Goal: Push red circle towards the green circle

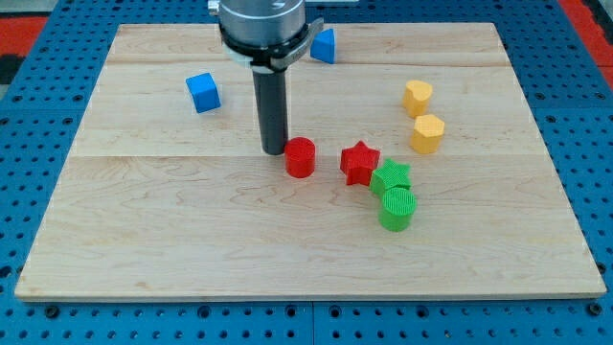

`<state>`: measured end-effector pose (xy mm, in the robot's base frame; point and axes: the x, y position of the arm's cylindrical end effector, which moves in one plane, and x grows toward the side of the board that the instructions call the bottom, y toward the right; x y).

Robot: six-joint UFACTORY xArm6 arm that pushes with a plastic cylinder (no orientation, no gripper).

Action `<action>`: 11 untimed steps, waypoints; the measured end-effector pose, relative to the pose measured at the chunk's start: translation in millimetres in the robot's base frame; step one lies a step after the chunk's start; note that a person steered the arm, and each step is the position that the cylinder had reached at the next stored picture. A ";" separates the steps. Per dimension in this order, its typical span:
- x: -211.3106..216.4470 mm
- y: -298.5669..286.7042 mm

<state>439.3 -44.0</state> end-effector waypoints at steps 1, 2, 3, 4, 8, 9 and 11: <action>19.5 5.8; 28.9 13.7; 21.2 4.3; 15.6 26.6; -1.7 28.7; -1.6 31.8; -15.1 56.1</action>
<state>424.2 12.1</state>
